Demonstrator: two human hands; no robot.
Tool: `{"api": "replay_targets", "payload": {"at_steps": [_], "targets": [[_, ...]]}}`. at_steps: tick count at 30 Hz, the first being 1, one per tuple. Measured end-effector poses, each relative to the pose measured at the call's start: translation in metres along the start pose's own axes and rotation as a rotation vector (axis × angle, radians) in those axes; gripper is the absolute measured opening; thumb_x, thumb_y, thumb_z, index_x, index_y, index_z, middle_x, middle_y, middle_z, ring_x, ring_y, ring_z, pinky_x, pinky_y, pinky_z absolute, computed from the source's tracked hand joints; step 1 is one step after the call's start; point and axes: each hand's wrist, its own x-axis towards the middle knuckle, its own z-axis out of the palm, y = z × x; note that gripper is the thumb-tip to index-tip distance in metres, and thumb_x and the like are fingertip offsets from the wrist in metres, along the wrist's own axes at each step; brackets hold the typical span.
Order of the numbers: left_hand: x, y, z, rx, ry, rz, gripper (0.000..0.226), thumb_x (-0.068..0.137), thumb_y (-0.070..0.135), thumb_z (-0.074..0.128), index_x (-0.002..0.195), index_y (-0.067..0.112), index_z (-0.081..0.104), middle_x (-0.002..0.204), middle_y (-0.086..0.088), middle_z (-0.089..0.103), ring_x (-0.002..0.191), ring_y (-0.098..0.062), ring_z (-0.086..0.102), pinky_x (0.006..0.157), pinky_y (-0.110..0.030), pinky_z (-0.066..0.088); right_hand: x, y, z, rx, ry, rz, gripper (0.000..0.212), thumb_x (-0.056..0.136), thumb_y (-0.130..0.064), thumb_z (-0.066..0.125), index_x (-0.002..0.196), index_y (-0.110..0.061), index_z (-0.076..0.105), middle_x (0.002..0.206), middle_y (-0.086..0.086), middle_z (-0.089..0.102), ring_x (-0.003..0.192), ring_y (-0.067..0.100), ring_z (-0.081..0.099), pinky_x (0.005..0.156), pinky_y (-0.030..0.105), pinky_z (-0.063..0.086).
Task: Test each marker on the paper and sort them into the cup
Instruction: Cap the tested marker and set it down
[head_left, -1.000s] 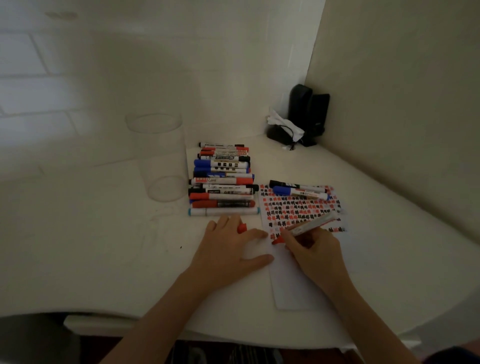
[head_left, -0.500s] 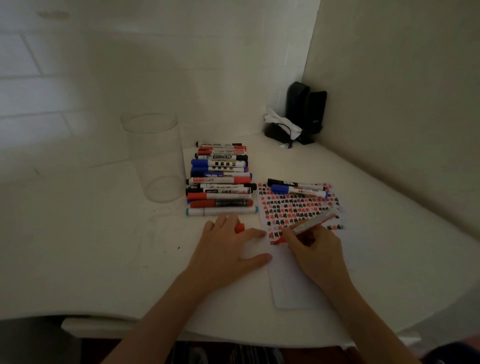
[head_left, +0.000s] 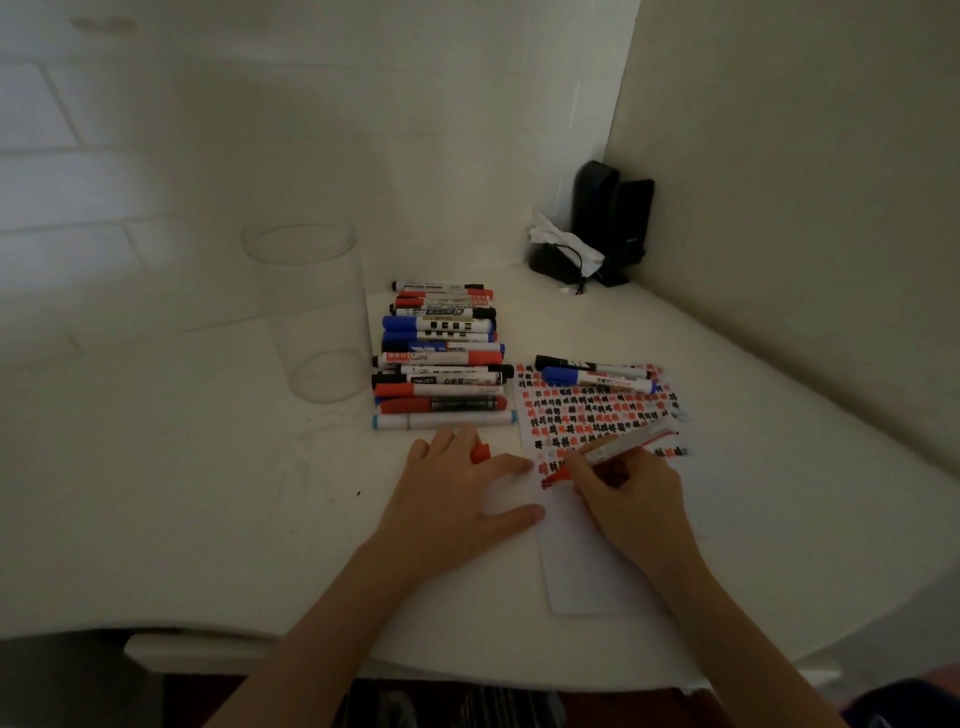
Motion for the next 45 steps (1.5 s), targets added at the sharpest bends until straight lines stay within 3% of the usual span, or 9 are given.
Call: {"api": "replay_targets", "payload": {"at_steps": [6, 9, 11, 13, 16, 20, 25, 31, 45], "targets": [[0.001, -0.004, 0.003, -0.038, 0.017, 0.040, 0.056, 0.084, 0.074, 0.027, 0.134, 0.050, 0.033, 0.104, 0.011, 0.034, 0.099, -0.007, 0.032, 0.091, -0.029, 0.031, -0.001, -0.004, -0.003, 0.066, 0.027, 0.036, 0.017, 0.086, -0.033, 0.066, 0.073, -0.023, 0.061, 0.069, -0.013, 0.064, 0.060, -0.003, 0.060, 0.056, 0.008, 0.045], [0.001, -0.005, 0.000, -0.400, 0.036, -0.028, 0.041, 0.099, 0.041, 0.032, 0.140, 0.041, 0.028, 0.113, 0.017, 0.041, 0.107, -0.002, 0.040, 0.099, -0.026, 0.030, -0.001, -0.004, -0.007, 0.200, 0.072, 0.061, 0.023, 0.087, -0.034, 0.064, 0.071, -0.018, 0.065, 0.065, -0.006, 0.067, 0.057, 0.000, 0.062, 0.052, 0.009, 0.047], [0.001, -0.009, -0.005, -0.680, 0.044, -0.099, 0.037, 0.102, 0.026, 0.035, 0.137, 0.036, 0.031, 0.105, 0.019, 0.050, 0.091, 0.008, 0.048, 0.091, -0.020, 0.038, -0.003, -0.008, -0.009, 0.281, 0.065, 0.075, 0.022, 0.088, -0.031, 0.064, 0.073, -0.015, 0.065, 0.065, -0.005, 0.068, 0.056, -0.001, 0.063, 0.050, 0.009, 0.045], [-0.002, -0.015, -0.010, -0.769, 0.057, -0.101, 0.034, 0.102, 0.023, 0.038, 0.131, 0.039, 0.029, 0.102, 0.017, 0.058, 0.089, 0.011, 0.054, 0.083, -0.014, 0.041, -0.003, -0.012, -0.011, 0.330, 0.039, 0.087, 0.019, 0.090, -0.027, 0.063, 0.079, -0.011, 0.066, 0.068, -0.005, 0.067, 0.055, -0.004, 0.062, 0.049, 0.007, 0.043], [-0.011, -0.027, -0.012, -0.860, 0.074, -0.139, 0.032, 0.097, 0.022, 0.051, 0.125, 0.034, 0.040, 0.106, 0.025, 0.063, 0.103, 0.012, 0.055, 0.087, -0.007, 0.041, -0.001, -0.020, -0.016, 0.374, -0.015, 0.100, 0.016, 0.088, -0.024, 0.065, 0.090, -0.009, 0.067, 0.072, 0.002, 0.069, 0.054, 0.000, 0.063, 0.049, 0.009, 0.046], [-0.018, -0.031, -0.013, -0.898, 0.216, -0.160, 0.023, 0.089, 0.014, 0.065, 0.106, 0.028, 0.061, 0.099, 0.015, 0.068, 0.085, 0.004, 0.065, 0.077, -0.010, 0.047, -0.004, -0.038, -0.010, 0.574, -0.120, 0.156, 0.017, 0.086, -0.024, 0.066, 0.095, -0.011, 0.068, 0.078, 0.008, 0.069, 0.065, 0.015, 0.064, 0.057, 0.025, 0.053], [-0.019, -0.029, -0.015, -0.924, 0.229, -0.150, 0.022, 0.090, 0.017, 0.063, 0.103, 0.035, 0.062, 0.098, 0.011, 0.070, 0.088, -0.002, 0.066, 0.083, -0.020, 0.053, -0.013, -0.055, 0.007, 0.743, -0.178, 0.246, 0.023, 0.091, -0.026, 0.059, 0.086, -0.006, 0.068, 0.069, 0.008, 0.064, 0.064, 0.016, 0.059, 0.064, 0.032, 0.051], [-0.018, -0.031, -0.013, -0.950, 0.233, -0.124, 0.018, 0.091, 0.014, 0.061, 0.108, 0.018, 0.066, 0.091, 0.008, 0.071, 0.082, -0.002, 0.066, 0.077, -0.014, 0.050, -0.013, -0.056, 0.015, 0.748, -0.151, 0.252, 0.021, 0.091, -0.025, 0.060, 0.090, -0.006, 0.068, 0.069, 0.005, 0.068, 0.061, 0.012, 0.061, 0.060, 0.028, 0.051], [-0.017, -0.029, -0.015, -0.927, 0.259, -0.098, 0.022, 0.087, 0.014, 0.067, 0.100, 0.031, 0.065, 0.094, 0.016, 0.066, 0.086, 0.005, 0.062, 0.077, -0.007, 0.045, -0.007, -0.058, 0.025, 0.550, -0.191, 0.131, 0.023, 0.085, -0.027, 0.067, 0.078, -0.005, 0.068, 0.061, 0.004, 0.064, 0.054, 0.012, 0.058, 0.053, 0.022, 0.050]]}}
